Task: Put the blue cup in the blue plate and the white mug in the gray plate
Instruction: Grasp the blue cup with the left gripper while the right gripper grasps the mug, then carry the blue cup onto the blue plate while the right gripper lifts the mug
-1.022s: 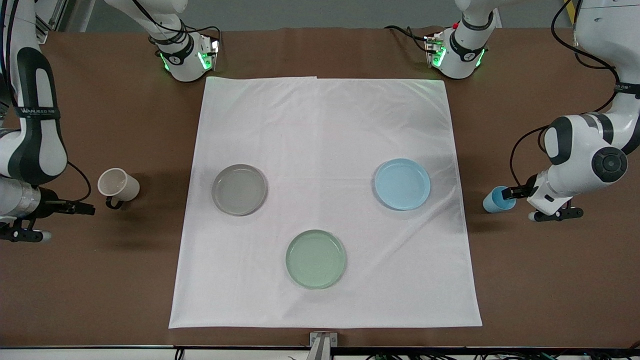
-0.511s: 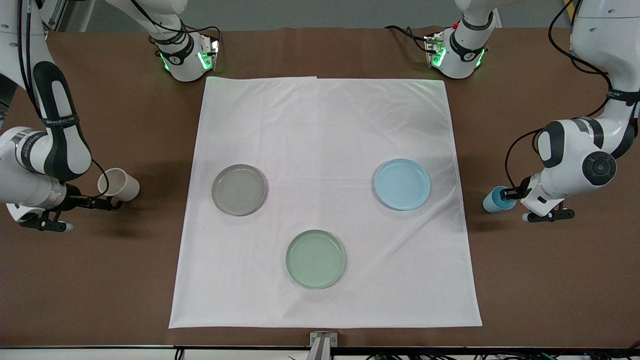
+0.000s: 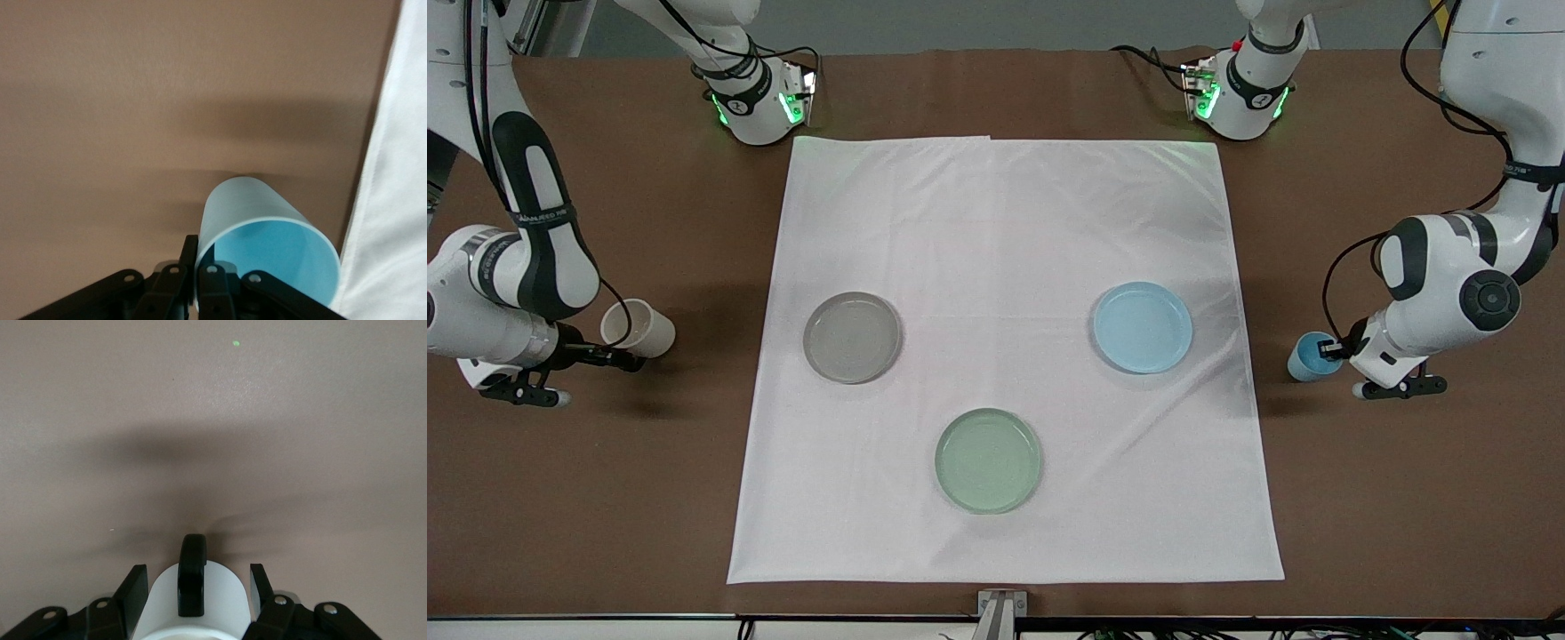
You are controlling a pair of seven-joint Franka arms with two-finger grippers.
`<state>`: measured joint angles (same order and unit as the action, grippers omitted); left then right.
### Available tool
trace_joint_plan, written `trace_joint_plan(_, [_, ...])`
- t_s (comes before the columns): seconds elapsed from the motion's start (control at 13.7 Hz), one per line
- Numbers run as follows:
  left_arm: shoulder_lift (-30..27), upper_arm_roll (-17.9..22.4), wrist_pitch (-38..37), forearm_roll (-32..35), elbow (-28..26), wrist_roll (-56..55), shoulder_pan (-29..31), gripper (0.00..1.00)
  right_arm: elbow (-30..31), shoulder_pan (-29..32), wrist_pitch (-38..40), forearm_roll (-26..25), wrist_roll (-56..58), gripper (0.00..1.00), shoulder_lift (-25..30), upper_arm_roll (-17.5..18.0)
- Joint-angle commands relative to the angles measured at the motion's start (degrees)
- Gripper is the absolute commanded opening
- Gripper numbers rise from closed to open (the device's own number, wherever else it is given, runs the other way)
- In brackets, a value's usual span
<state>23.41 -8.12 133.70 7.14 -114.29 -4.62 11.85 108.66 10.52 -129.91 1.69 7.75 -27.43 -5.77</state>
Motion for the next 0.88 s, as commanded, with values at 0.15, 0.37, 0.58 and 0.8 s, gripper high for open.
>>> trace_joint_plan(0.15, [-4.8, -9.4, -5.3, 0.3, 1.6, -12.7, -0.2, 0.0, 1.0, 0.7, -0.6, 1.8, 2.3, 0.45, 0.4, 0.7])
trace_joint_plan(0.37, [-3.7, -16.2, -7.2, 0.6, 1.5, -23.8, -0.8, 0.0, 1.0, 0.7, -0.6, 1.8, 3.6, 0.34, -0.1, 0.7])
trace_joint_plan(0.58, [-0.6, -17.7, -6.5, 0.9, 2.0, -31.5, -5.4, 0.0, 0.9, 0.8, -0.6, 1.8, 3.9, 0.2, -0.4, 0.7])
trace_joint_plan(0.8, [0.2, -17.7, -6.2, 0.9, 1.6, -36.3, -9.1, 0.0, 0.6, 0.5, -0.3, 1.8, 5.9, 0.04, -0.3, 0.7])
